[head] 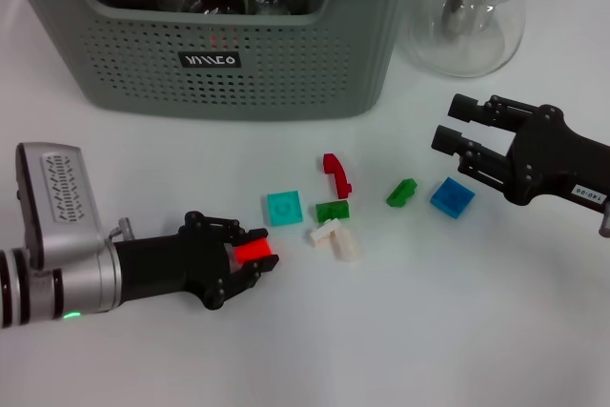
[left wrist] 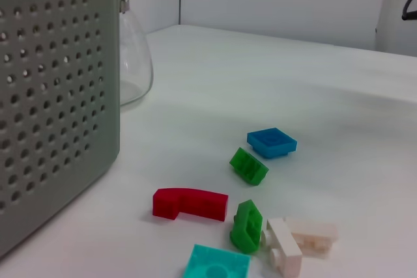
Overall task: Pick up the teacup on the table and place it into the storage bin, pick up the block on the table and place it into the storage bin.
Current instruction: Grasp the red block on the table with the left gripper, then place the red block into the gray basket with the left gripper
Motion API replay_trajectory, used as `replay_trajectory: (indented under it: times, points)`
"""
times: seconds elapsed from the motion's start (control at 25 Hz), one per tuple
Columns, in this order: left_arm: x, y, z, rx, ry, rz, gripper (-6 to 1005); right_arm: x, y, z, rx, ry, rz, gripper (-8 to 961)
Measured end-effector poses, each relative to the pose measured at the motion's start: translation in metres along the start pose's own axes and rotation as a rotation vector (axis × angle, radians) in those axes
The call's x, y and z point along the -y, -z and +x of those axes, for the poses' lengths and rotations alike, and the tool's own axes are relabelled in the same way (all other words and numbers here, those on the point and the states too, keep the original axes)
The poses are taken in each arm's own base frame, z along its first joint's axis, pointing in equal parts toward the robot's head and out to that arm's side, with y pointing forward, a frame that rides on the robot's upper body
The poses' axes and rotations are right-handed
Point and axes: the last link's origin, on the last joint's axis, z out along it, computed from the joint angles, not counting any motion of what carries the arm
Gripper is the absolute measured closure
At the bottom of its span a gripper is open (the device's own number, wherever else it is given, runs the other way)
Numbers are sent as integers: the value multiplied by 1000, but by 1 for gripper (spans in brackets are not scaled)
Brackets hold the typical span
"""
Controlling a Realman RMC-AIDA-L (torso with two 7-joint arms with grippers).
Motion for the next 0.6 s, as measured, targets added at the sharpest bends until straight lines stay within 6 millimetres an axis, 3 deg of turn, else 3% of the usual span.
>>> replay_trajectory:
  times: [0.28,0.4,0.6]
  points:
    - [11,14,16,-29,121,-19,677,0,1,0,2,-1,5,448]
    - [19,31,39,-97,190,-76,716,1,1,0,3,0,5,448]
    - [40,66,101,-312,274,-200,715,1,-1,-1,4,3,0,449]
